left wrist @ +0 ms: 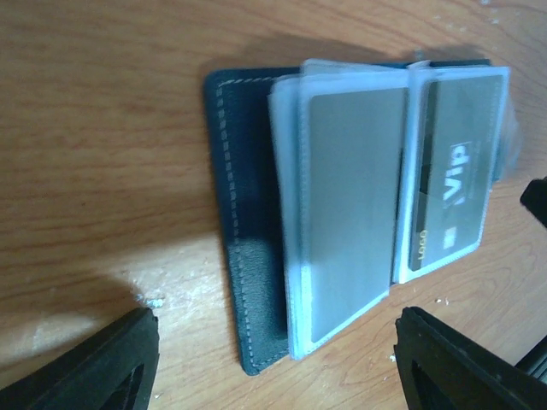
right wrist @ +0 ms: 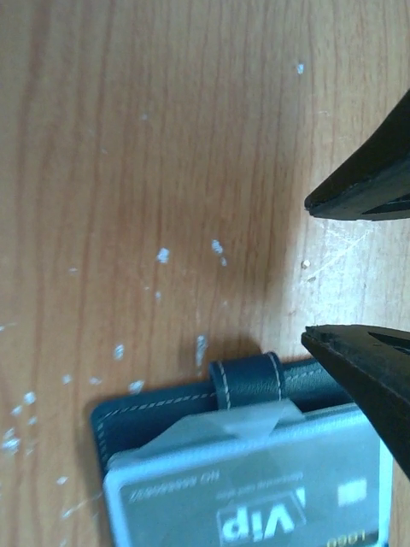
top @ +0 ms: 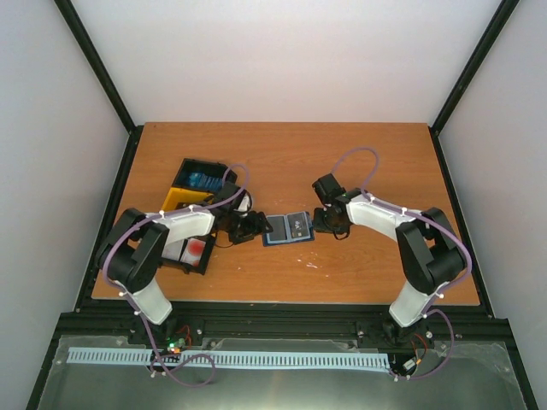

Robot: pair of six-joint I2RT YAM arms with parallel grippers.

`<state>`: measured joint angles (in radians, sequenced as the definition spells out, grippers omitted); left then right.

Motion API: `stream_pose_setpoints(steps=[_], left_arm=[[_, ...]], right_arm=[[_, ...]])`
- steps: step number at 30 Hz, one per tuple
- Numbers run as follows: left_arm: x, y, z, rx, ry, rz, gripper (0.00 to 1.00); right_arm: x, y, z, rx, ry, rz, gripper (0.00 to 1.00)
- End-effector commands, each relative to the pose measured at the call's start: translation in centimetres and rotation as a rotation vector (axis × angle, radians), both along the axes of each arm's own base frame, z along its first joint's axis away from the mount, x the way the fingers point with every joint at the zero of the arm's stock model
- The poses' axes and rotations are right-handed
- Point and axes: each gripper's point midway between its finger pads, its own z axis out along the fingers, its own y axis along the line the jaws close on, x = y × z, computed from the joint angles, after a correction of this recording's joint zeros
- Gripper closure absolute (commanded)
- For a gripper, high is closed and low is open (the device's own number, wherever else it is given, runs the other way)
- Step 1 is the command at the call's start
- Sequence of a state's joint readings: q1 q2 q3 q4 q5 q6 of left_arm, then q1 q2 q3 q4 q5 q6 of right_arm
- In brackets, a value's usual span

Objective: Put the credit cards into the card holder
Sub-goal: Close the card holder at the center of the board.

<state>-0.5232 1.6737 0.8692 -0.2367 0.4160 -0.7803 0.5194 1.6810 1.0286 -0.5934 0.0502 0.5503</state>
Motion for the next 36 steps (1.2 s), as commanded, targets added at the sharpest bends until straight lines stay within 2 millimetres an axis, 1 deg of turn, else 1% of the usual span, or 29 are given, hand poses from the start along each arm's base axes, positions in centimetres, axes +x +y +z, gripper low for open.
stream_pose_setpoints(steps=[1, 9, 15, 18, 22, 25, 29, 36], left_arm=[[-0.3, 0.1, -0.8, -0.006, 0.126, 0.053, 0.22], [-1.0, -0.8, -2.2, -0.060, 0.221, 0.046, 0.22], [-1.1, -2.3, -2.6, -0.124, 0.262, -0.015, 0.23], [-0.9, -3.0, -2.4, -0.160, 0.257, -0.047, 0.23], [-0.2, -4.2, -1.0, -0.228, 0.201, -0.095, 0.23], [0.9, -5.3, 1.1, -0.300, 0.114, -0.141, 0.23], [1.8, -6.6, 3.4, -0.396, 0.015, -0.200, 0.23], [2.1, -8.1, 5.3, -0.522, -0.033, -0.276, 0.24]], right_arm=[[-1.4, 0.0, -1.7, -0.013, 0.071, 0.035, 0.66], [-1.7, 1.8, -3.4, 0.057, 0.124, 0.084, 0.67], [-2.5, 2.7, -4.3, 0.086, 0.166, 0.119, 0.67], [-2.8, 3.2, -4.7, 0.108, 0.182, 0.126, 0.67], [-2.9, 4.0, -4.7, 0.151, 0.195, 0.139, 0.67], [-3.1, 4.3, -4.9, 0.171, 0.204, 0.142, 0.68], [-3.3, 4.7, -5.0, 0.192, 0.214, 0.144, 0.68], [-3.3, 4.9, -5.3, 0.209, 0.219, 0.138, 0.71]])
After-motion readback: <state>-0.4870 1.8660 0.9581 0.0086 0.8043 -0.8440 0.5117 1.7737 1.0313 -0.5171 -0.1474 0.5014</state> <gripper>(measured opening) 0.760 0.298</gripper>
